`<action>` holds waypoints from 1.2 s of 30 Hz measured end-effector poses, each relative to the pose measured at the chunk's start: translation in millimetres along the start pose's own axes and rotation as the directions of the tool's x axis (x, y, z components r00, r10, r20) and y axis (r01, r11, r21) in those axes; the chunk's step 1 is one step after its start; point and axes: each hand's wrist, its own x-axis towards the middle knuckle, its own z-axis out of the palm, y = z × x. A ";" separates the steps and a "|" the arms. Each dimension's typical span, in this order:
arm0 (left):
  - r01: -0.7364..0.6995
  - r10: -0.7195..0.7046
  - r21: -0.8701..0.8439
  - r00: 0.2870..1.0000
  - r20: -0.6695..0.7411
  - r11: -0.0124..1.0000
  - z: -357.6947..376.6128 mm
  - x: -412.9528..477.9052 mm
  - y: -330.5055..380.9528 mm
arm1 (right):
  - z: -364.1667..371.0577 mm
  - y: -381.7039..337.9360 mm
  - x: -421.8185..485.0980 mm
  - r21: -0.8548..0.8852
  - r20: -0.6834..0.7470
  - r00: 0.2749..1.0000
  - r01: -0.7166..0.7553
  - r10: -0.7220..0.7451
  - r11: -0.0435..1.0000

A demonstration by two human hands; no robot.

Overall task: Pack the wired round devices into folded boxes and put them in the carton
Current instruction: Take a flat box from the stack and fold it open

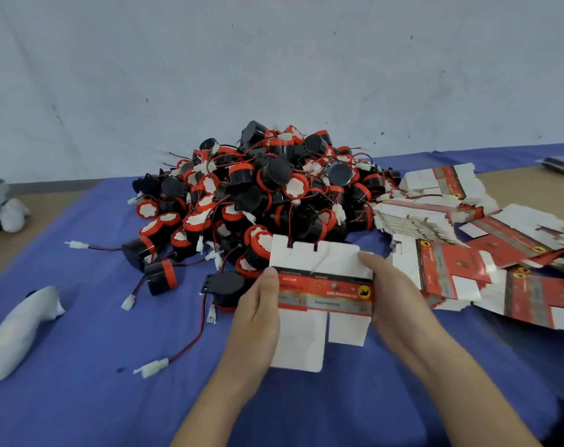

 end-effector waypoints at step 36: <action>-0.241 0.293 0.286 0.944 -0.155 0.927 2.6 5.1 -19.8 | 14.8 18.9 -20.3 -0.056 0.191 0.935 0.313 -0.298 0.948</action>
